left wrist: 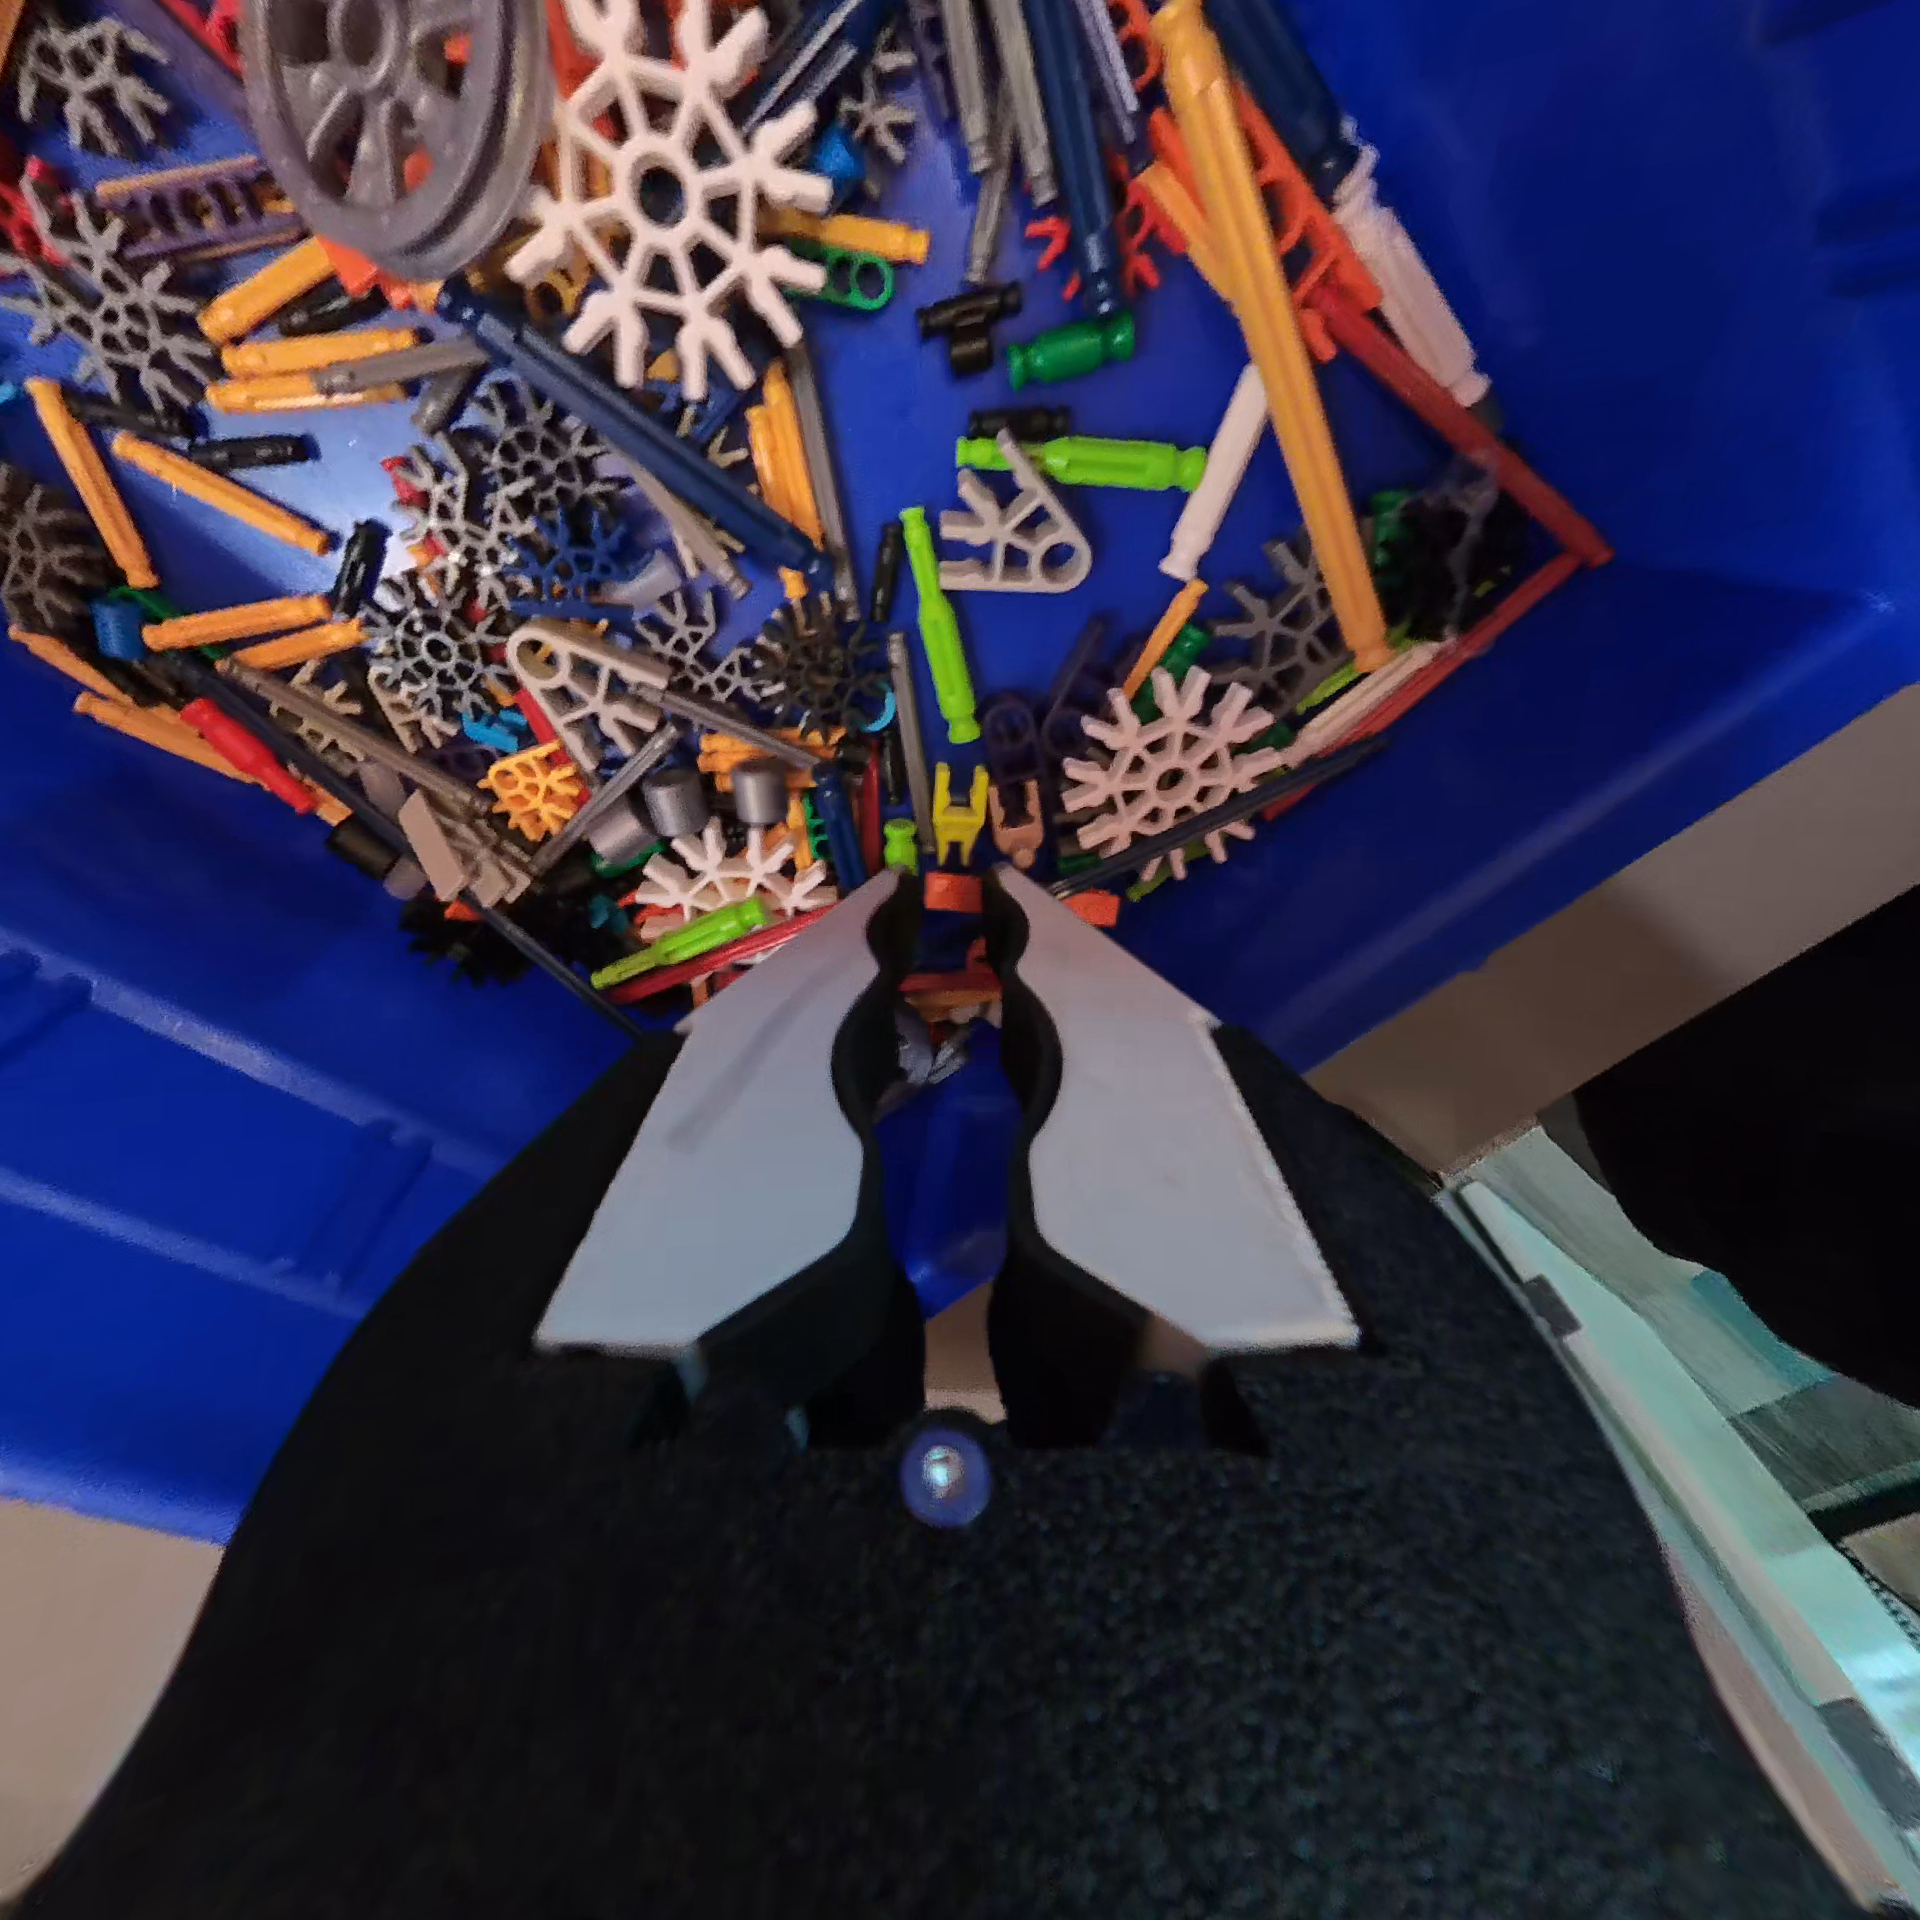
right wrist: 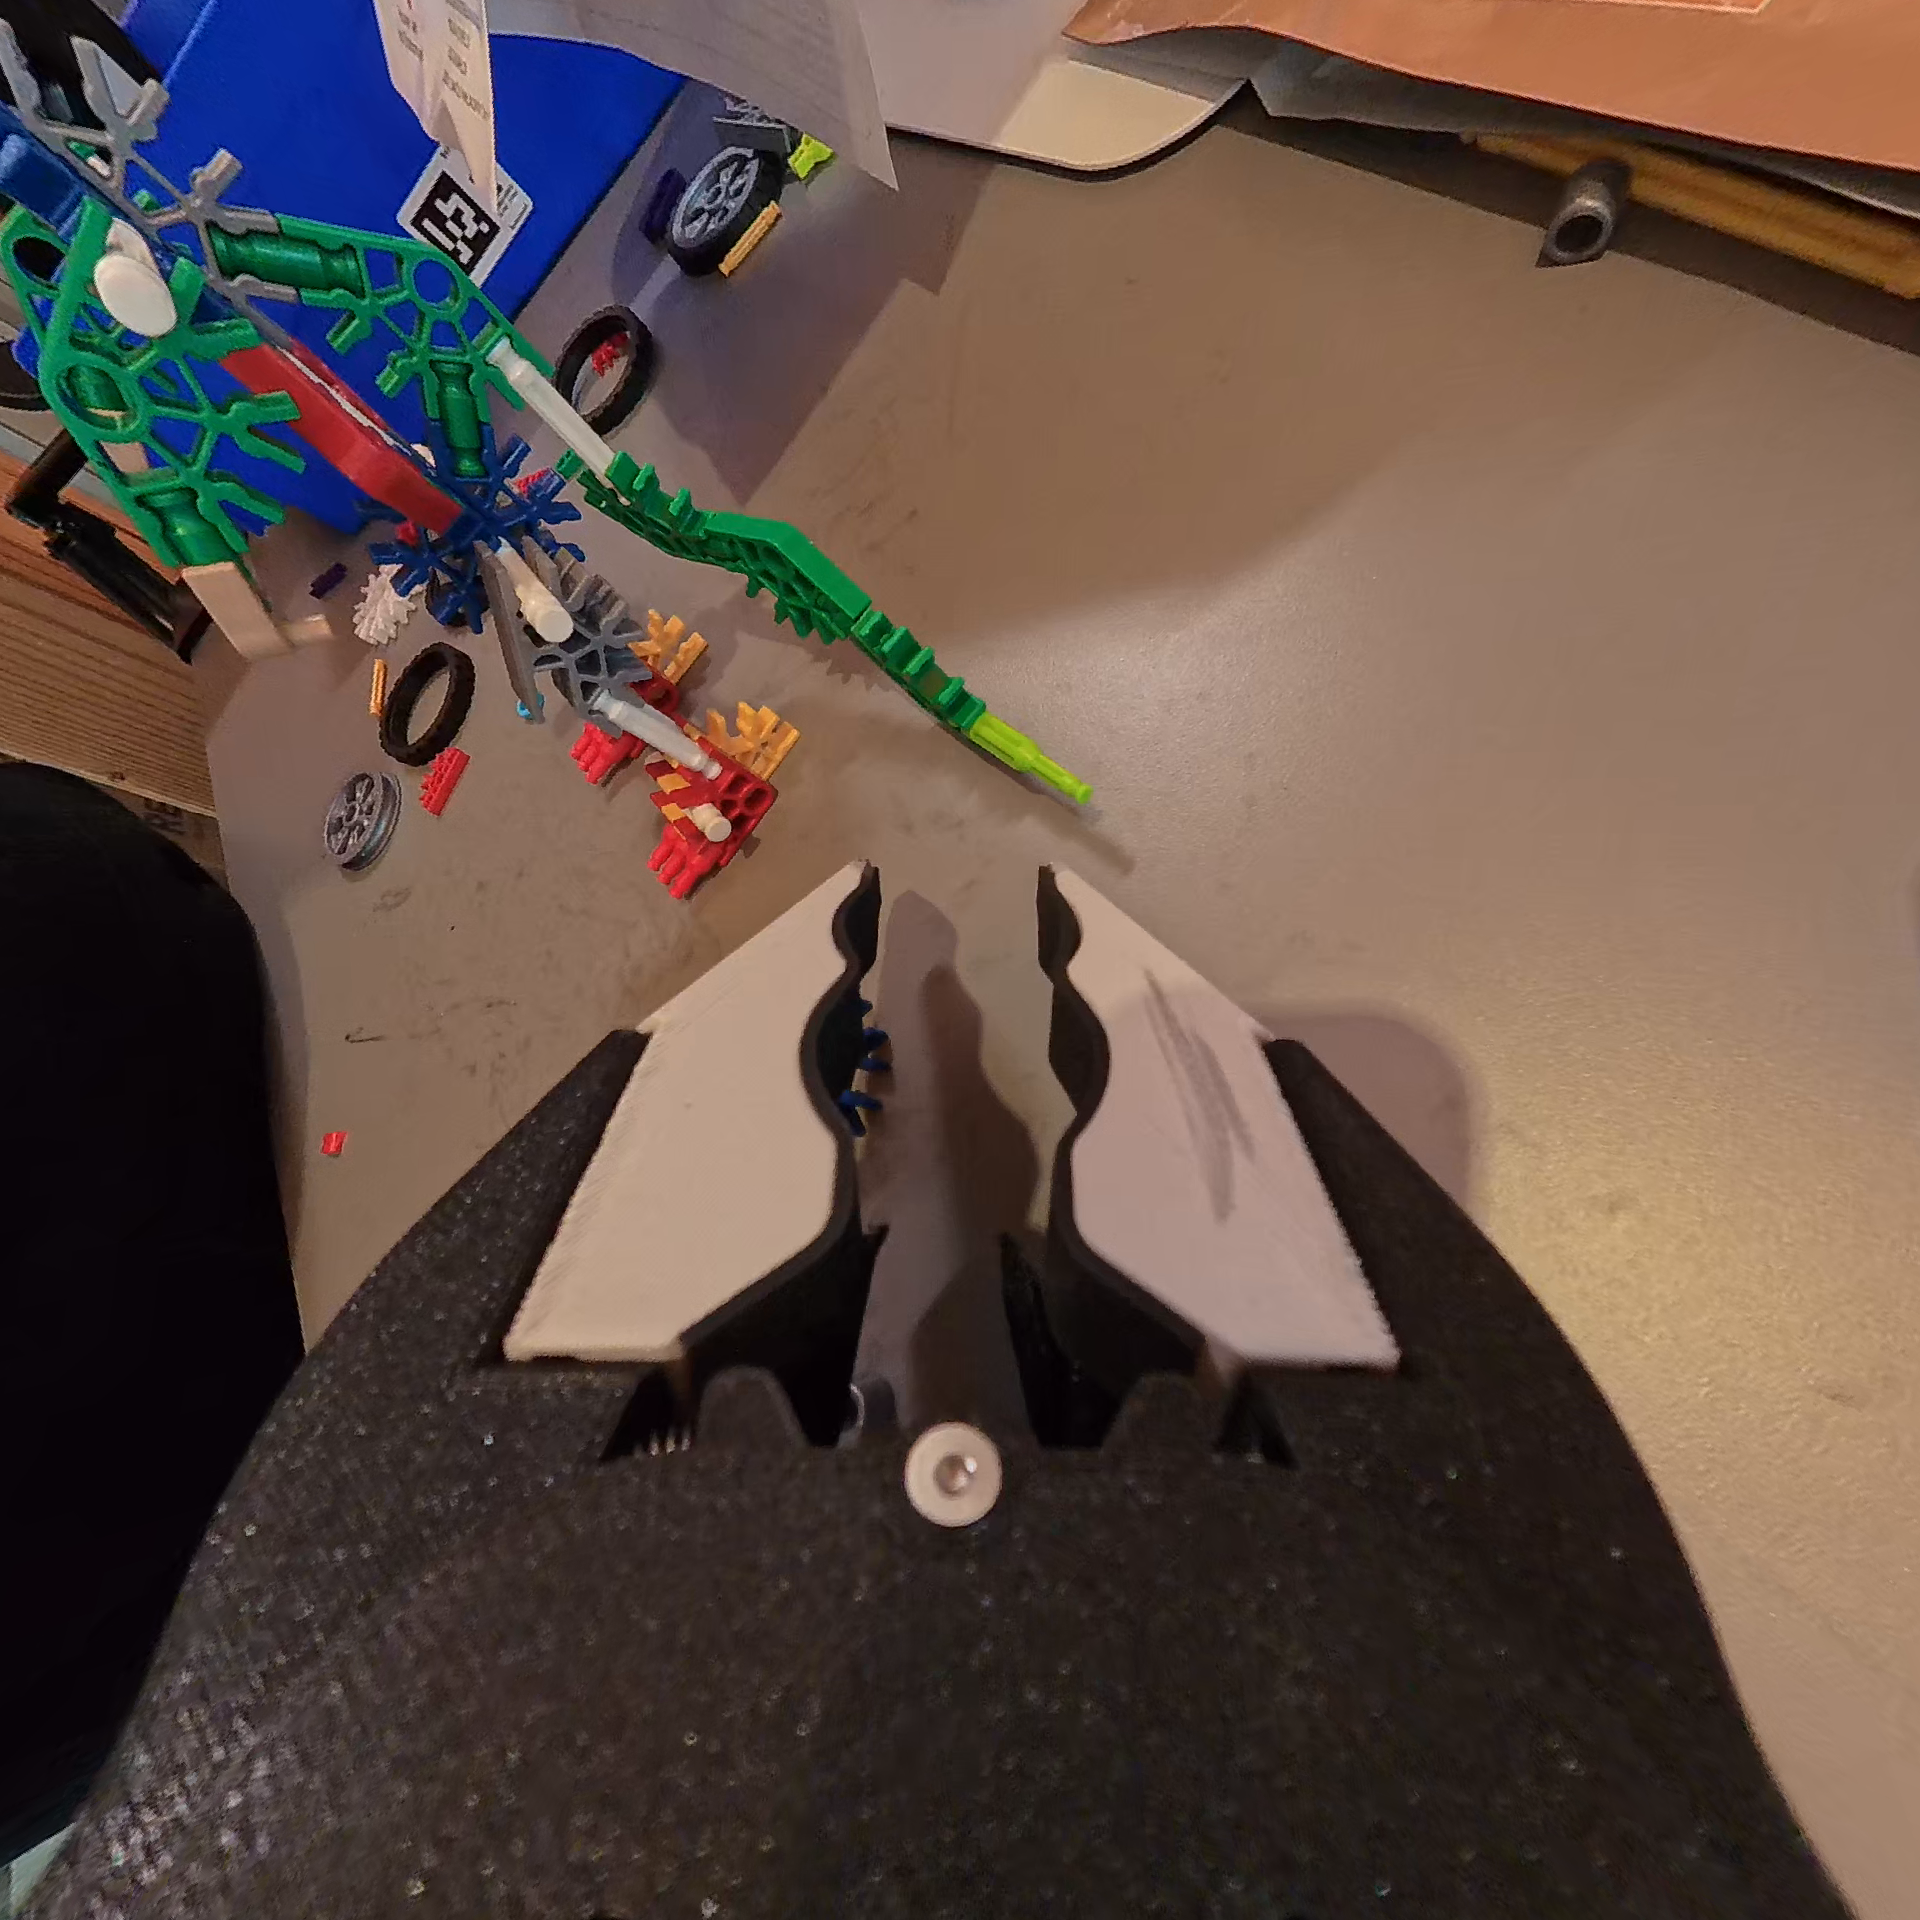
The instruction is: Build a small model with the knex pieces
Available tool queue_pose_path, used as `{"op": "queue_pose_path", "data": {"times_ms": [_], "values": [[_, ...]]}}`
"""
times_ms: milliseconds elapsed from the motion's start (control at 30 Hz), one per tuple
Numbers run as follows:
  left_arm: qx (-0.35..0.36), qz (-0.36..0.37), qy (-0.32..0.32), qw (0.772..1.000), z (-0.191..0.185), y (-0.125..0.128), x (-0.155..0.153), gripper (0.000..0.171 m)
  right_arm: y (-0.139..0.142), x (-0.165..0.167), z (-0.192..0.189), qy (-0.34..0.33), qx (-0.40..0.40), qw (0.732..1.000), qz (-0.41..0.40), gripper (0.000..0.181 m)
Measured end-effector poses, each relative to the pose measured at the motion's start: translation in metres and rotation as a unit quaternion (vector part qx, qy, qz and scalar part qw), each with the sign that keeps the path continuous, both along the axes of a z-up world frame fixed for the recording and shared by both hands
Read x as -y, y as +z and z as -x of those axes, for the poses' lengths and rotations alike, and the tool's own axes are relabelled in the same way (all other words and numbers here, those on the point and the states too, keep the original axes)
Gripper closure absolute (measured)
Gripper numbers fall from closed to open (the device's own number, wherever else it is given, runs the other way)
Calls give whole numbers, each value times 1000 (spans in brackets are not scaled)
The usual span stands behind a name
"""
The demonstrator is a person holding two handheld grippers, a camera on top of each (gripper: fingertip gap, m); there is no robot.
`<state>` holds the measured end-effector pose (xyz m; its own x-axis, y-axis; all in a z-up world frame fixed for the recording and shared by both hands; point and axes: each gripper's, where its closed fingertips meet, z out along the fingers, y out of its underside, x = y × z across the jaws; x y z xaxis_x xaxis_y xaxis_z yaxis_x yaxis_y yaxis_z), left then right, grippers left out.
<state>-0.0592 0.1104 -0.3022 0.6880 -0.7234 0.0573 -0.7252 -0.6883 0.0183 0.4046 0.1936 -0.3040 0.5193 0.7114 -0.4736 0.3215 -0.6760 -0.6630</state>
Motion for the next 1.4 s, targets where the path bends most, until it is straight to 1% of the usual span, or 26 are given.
{"op": "queue_pose_path", "data": {"times_ms": [133, 233, 467, 600, 767, 967, 1200, 1400], "values": [[-4, -9, -12, 1000, -3, -4, -2, 163, 0, 0, 0, 1, 0, 1000, -1, 151], [5, -11, -8, 1000, -6, -5, -3, 163, 0, 0, 0, 1, 0, 1000, -2, 151], [3, -52, 6, 999, -4, -1, -15, 165, 0, 1, 0, 3, 1, 1000, -5, 151], [25, -43, 8, 999, -11, 3, -9, 163, 0, 1, 1, 5, 1, 1000, -5, 151], [21, -38, 9, 999, -9, -1, -5, 164, 0, 2, 1, 6, 1, 1000, -5, 151], [26, -59, 27, 998, -7, 9, -12, 165, 0, 2, 1, 6, 1, 1000, -5, 151], [12, -52, 20, 998, -6, -5, -11, 165, 0, 2, 1, 7, 2, 1000, -7, 151], [26, -60, 30, 997, -9, -6, -13, 166, 0, 2, 1, 7, 2, 1000, -6, 151]]}}
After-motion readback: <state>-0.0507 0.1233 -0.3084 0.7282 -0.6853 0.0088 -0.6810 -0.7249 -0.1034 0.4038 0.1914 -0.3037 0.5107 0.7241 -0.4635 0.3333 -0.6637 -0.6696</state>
